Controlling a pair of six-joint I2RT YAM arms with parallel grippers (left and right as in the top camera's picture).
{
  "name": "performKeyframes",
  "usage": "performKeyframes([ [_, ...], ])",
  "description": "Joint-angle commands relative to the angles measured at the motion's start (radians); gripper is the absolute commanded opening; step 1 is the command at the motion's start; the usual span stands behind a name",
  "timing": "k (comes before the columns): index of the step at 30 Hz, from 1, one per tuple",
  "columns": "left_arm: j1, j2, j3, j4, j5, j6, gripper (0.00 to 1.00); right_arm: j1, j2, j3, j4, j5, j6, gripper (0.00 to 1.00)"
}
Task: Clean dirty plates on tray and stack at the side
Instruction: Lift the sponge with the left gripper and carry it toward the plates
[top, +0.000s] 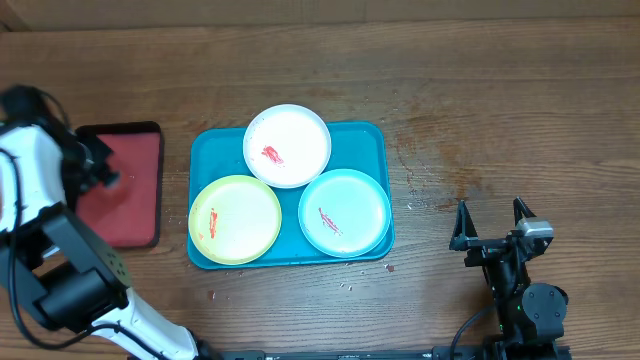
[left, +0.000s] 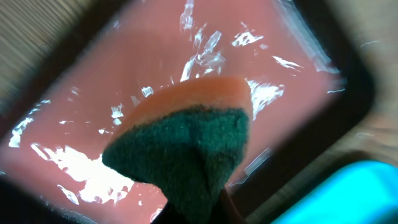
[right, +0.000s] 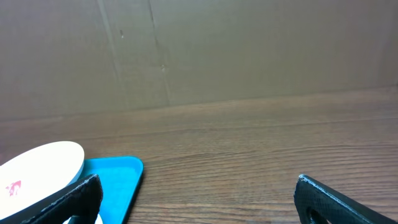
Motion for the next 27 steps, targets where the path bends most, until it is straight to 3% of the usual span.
performKeyframes([
  [1,-0.018,-0.002,-0.064,0.029,-0.109,-0.040,0.04,0.003,-0.010,-0.010,0.007,0.010,-0.006,1.00],
  [11,-0.021,-0.113,0.187,-0.209,-0.100,0.002,0.04,0.003,-0.010,-0.010,0.007,0.010,-0.006,1.00],
  [15,-0.033,-0.168,0.085,-0.169,-0.224,-0.002,0.05,0.003,-0.010,-0.010,0.006,0.010,-0.006,1.00],
  [21,-0.031,-0.121,-0.202,0.115,-0.193,-0.005,0.04,0.003,-0.010,-0.010,0.007,0.010,-0.006,1.00],
  [25,-0.031,-0.113,-0.179,0.093,-0.190,0.006,0.04,0.003,-0.010,-0.010,0.007,0.010,-0.006,1.00],
  [27,-0.031,-0.132,-0.097,0.010,-0.190,0.010,0.04,0.003,-0.010,-0.010,0.006,0.010,-0.006,1.00],
])
